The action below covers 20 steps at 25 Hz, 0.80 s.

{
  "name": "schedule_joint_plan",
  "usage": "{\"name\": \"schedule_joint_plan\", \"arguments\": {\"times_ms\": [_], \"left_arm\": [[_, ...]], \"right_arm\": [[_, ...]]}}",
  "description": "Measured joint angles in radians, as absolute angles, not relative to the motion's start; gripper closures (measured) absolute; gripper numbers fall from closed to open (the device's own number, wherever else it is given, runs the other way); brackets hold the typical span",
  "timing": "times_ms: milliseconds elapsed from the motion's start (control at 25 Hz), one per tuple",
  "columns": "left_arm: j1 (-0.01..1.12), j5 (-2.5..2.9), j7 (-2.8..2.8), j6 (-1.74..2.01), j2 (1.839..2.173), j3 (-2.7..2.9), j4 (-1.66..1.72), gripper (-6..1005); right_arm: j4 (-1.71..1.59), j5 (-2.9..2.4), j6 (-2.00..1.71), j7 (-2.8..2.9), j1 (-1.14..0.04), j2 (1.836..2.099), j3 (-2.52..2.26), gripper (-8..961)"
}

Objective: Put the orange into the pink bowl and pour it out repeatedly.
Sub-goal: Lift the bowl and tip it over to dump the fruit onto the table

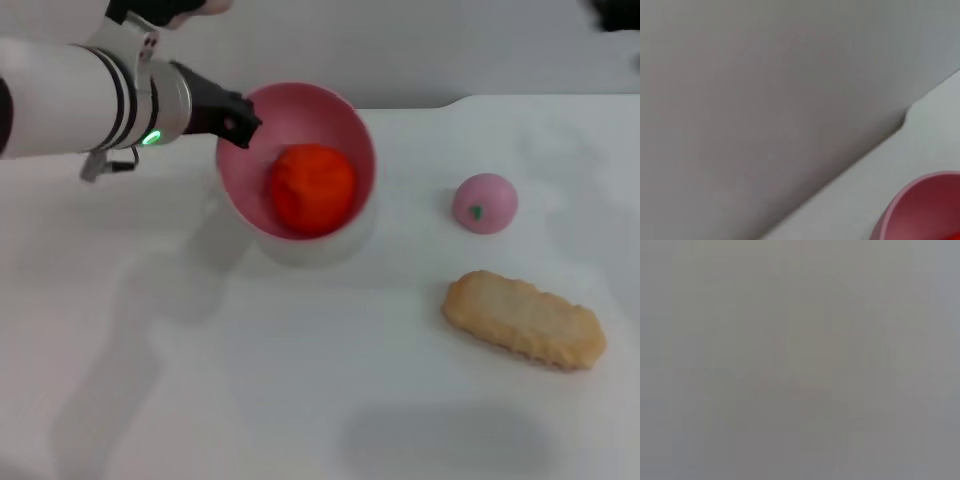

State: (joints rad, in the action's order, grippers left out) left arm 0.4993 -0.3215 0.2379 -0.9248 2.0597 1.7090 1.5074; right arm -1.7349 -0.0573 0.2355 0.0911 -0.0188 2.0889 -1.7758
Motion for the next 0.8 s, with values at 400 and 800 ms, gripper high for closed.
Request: {"name": "schedule_joint_plan", "arguments": {"times_ms": [400,800], "left_arm": [[0.503,-0.045,0.242,-0.832,2.067,2.002,1.545,955],[0.503,0.468,0.181,-0.732,2.077,2.324,1.495,955]], "right_arm": [[-1.642,0.017,0.192,0.136,0.081,2.087,-1.711,475],[-1.6,0.065,0.197,0.139,0.07,2.079,-1.691,476]]}}
